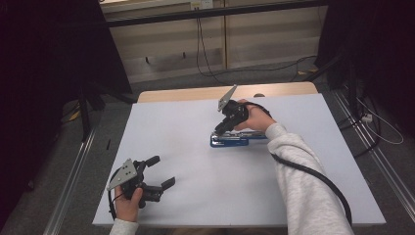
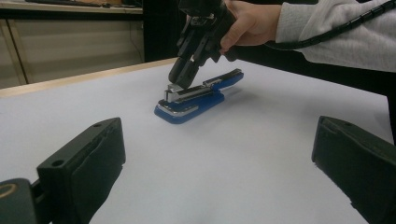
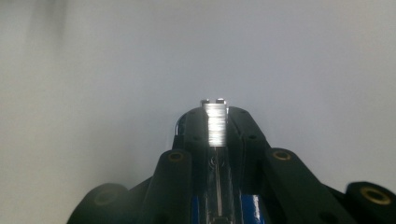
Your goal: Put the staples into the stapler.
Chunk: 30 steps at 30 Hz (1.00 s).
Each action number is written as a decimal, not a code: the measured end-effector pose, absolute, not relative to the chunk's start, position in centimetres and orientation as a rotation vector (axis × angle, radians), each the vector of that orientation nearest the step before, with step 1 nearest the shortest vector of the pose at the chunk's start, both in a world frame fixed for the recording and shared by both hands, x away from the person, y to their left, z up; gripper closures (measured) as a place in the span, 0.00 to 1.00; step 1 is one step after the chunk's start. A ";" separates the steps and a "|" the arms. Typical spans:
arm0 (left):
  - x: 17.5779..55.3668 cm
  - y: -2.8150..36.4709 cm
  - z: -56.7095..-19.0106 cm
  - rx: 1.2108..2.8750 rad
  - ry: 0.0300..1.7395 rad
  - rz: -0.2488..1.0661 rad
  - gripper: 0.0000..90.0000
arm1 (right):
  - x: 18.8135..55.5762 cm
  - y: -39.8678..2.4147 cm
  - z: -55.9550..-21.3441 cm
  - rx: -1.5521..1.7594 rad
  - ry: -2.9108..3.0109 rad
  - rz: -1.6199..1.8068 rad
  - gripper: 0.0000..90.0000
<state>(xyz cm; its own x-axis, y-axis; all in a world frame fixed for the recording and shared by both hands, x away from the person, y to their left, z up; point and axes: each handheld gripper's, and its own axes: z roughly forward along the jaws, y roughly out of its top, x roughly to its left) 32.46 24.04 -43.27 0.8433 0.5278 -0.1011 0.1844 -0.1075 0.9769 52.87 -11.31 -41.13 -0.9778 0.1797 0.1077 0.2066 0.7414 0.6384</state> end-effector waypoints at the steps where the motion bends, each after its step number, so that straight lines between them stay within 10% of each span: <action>1: 32.5 24.0 -43.3 1.680 0.560 0.316 0.03 | 52.9 -11.3 -41.1 -0.319 -2.892 -1.068 0.87; 30: 32.5 24.1 -43.3 1.684 0.559 0.317 0.03 | 52.9 -10.9 -41.4 -0.355 -2.886 -1.092 0.77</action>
<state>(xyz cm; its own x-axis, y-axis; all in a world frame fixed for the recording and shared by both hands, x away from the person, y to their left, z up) 32.55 24.08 -43.31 0.8435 0.5277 -0.0999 0.1853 -0.1115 0.9763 52.86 -10.89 -41.44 -0.9733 0.1998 0.1128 0.2244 0.7268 0.6492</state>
